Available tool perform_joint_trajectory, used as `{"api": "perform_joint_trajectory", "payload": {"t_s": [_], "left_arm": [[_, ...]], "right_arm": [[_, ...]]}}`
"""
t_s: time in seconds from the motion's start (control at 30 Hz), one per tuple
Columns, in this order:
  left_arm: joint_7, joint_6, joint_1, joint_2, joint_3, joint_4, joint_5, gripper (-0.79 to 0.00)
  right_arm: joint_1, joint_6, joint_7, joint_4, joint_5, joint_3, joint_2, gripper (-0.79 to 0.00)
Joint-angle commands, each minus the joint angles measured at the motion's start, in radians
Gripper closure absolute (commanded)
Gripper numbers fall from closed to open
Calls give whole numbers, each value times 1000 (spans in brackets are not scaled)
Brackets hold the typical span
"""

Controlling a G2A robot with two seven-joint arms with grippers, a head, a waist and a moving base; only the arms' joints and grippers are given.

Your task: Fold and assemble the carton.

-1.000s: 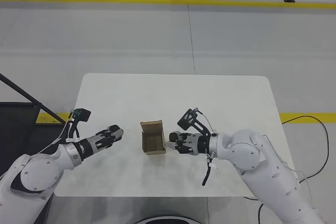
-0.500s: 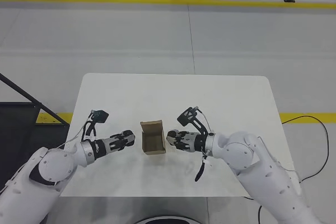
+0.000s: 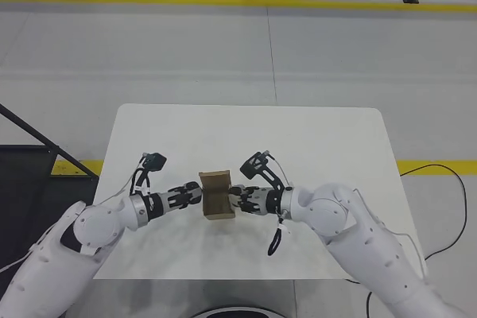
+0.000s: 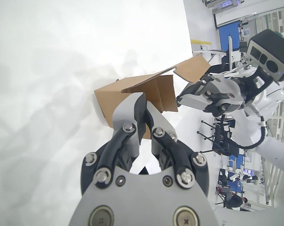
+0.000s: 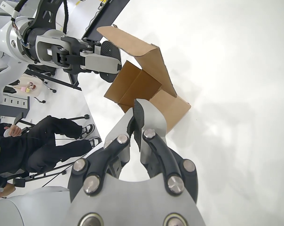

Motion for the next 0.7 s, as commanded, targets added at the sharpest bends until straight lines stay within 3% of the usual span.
{"api": "perform_joint_trajectory", "payload": {"t_s": [0.0,0.67], "left_arm": [[-2,-1,-8,-3,6,8,-4,0],[-7,22,-62,-31,63,44,9,0]], "right_arm": [[8,1,2,8,2,-6,-4,0],[51,3,20,48,-14,-53,-36,0]]}}
